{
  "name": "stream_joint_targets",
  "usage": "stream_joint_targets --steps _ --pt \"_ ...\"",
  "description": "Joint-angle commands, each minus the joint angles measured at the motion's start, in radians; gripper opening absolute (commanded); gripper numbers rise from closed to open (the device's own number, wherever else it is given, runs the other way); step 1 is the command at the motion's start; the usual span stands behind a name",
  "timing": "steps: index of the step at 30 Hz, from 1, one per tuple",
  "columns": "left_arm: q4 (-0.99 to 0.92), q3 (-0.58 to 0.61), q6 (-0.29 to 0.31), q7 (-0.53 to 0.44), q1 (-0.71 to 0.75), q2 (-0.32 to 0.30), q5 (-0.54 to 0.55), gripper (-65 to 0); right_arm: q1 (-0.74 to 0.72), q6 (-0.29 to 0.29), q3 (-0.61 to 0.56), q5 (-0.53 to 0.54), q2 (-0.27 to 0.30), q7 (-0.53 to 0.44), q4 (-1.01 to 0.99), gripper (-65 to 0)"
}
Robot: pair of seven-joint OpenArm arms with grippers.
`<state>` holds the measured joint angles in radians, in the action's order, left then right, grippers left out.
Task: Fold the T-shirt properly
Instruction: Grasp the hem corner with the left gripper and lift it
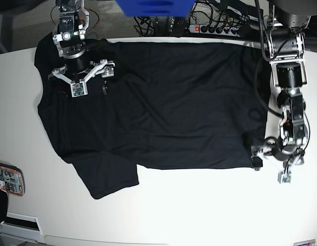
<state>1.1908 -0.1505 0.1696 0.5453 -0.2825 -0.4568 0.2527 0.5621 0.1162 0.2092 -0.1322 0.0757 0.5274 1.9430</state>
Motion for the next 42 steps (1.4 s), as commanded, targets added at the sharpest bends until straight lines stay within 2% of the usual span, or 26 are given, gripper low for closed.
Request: stream_joint_targets --steps 1,5,9,13,17,23,26,29,33,36,42 --pt "0.067 -0.005 0.028 -0.027 -0.004 -0.017 0.004 0.0 -0.003 -0.005 0.002 0.003 0.005 -0.023 0.022 0.0" --pt "0.206 -0.011 0.109 -0.021 0.052 -0.012 0.004 0.0 -0.004 -0.005 0.002 0.003 0.005 -0.023 0.022 0.0" --pt "0.332 -0.011 0.120 -0.021 0.124 -0.012 0.052 0.0 -0.004 -0.005 0.002 0.003 0.005 -0.023 0.022 0.0" --pt "0.393 -0.011 0.120 -0.009 0.156 -0.020 0.182 0.0 -0.004 -0.005 0.006 0.003 0.005 -0.023 0.022 0.0" --pt "0.398 -0.013 0.121 0.060 0.151 -0.066 0.353 0.0 -0.004 -0.005 0.006 0.003 0.005 -0.023 0.022 0.0" --pt "0.513 -0.013 0.241 0.180 0.184 -0.135 0.641 0.0 -0.007 -0.005 0.003 0.003 0.005 -0.023 0.022 0.0" --pt "0.588 -0.001 0.292 0.310 0.191 -0.125 0.725 0.0 -0.041 -0.005 0.000 0.003 0.005 -0.023 0.022 0.0" --pt "0.683 0.019 0.304 0.421 0.211 -0.064 0.719 0.0 -0.075 -0.005 -0.001 0.001 0.000 -0.023 0.023 0.0" --pt "0.729 0.013 0.304 0.445 0.228 0.006 0.633 0.0 -0.115 -0.005 -0.001 0.001 -0.024 -0.023 0.023 0.0" --pt "0.746 0.018 0.304 0.445 0.231 0.011 0.577 0.0 -0.130 -0.005 -0.001 0.001 -0.024 -0.022 0.026 0.0" --pt "0.762 0.010 0.305 0.444 0.246 0.005 0.570 0.0 -0.139 -0.005 0.000 0.001 -0.029 -0.022 0.031 0.0"
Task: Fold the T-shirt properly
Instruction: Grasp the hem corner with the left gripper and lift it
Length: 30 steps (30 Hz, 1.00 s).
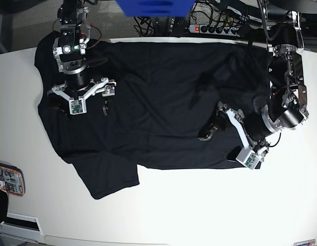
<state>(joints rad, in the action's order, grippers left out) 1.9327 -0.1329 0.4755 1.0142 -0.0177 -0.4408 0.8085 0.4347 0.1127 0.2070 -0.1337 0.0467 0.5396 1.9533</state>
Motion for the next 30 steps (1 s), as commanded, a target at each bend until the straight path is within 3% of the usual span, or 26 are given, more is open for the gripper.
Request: stream_joint_targets --steps 1,7,12,17,24,27,28,30 --pt "0.021 -0.007 -0.001 -0.025 -0.018 -0.011 0.015 0.0 -0.020 -0.001 0.002 0.003 -0.001 -0.034 0.021 0.0" --pt "0.023 0.031 -0.001 -0.018 -0.005 -0.011 0.012 0.0 -0.119 -0.001 0.006 0.003 -0.037 -0.043 0.024 0.0" --pt "0.038 0.244 -0.007 -0.018 0.005 -0.065 0.007 0.0 -0.259 -0.001 0.004 0.003 -0.104 -0.036 0.024 0.0" --pt "0.075 0.395 -0.008 -0.018 0.000 -0.059 -0.137 0.0 -0.368 -0.003 0.002 0.001 -0.183 -0.034 0.021 0.0" --pt "0.081 0.525 -0.008 -0.013 -0.015 0.053 -0.338 0.0 -0.457 -0.006 -0.117 0.001 -0.190 0.130 0.019 0.0" --pt "0.081 0.599 -0.008 0.053 -0.041 0.116 -0.449 0.0 -0.488 -0.015 -0.195 0.001 -0.190 0.192 0.018 0.0" --pt "0.081 0.611 -0.008 0.071 -0.047 0.149 -0.478 0.0 -0.500 -0.041 -0.218 0.003 -0.190 0.201 0.016 0.0" --pt "0.084 0.619 -0.008 0.093 -0.047 0.196 -0.533 0.0 -0.509 -0.147 -0.263 0.003 -0.190 0.202 0.016 0.0"
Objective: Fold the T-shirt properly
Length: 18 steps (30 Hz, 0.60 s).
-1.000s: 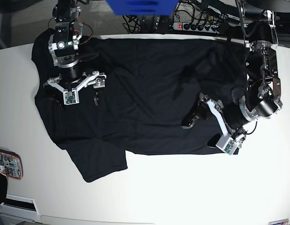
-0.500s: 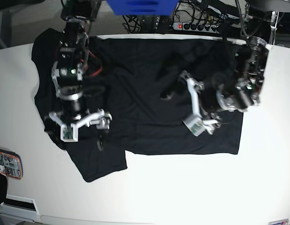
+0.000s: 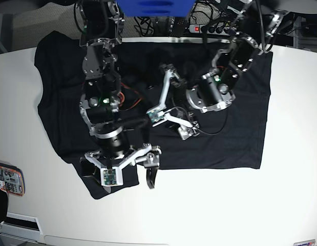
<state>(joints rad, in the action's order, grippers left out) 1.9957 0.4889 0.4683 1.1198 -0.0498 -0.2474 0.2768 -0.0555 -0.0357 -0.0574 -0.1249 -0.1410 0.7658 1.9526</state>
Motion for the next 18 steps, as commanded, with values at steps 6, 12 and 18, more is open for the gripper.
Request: stream_joint_targets --steps 6,12,18 --pt "0.021 0.032 0.000 0.004 -0.017 0.030 -0.038 0.0 -0.054 -0.189 -0.066 -0.014 -0.003 -0.029 -0.005 0.0" --pt "0.023 0.096 -0.001 0.004 -0.018 0.046 -0.038 0.0 -0.063 -0.218 -0.075 -0.014 -0.003 -0.029 -0.026 0.0" --pt "0.023 0.098 -0.001 0.006 -0.015 0.073 -0.069 0.0 -0.086 -0.307 -0.140 -0.019 0.001 -0.022 -0.037 0.0"
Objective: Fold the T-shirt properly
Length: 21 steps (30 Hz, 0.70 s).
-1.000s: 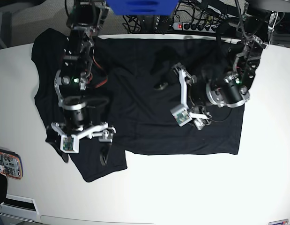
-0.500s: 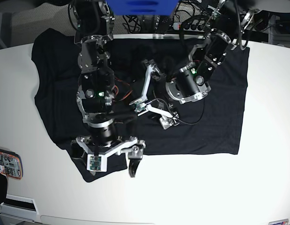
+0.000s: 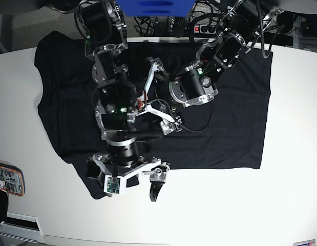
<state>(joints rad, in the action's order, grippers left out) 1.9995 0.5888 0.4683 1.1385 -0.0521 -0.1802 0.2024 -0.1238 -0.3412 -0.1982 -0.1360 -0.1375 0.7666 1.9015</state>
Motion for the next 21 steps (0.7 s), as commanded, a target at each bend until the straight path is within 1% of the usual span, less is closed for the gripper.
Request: stream_joint_targets --steps 1,6,9,21 --pt "0.019 -0.002 -0.001 -0.013 -0.012 0.006 0.006 0.0 -0.017 -0.003 -0.005 -0.007 -0.003 -0.023 0.017 0.0" --pt "0.022 -0.002 -0.001 -0.018 -0.012 0.006 0.012 0.0 -0.018 -0.005 -0.011 -0.007 -0.003 -0.028 0.016 0.0" --pt "0.082 -0.010 -0.001 -0.013 0.016 0.011 0.004 0.0 -0.018 -0.005 -0.008 -0.007 -0.003 -0.029 0.016 0.0" --pt "0.100 -0.013 -0.001 -0.016 0.022 0.020 0.013 0.0 -0.017 -0.005 -0.004 -0.006 -0.003 -0.032 0.014 0.0"
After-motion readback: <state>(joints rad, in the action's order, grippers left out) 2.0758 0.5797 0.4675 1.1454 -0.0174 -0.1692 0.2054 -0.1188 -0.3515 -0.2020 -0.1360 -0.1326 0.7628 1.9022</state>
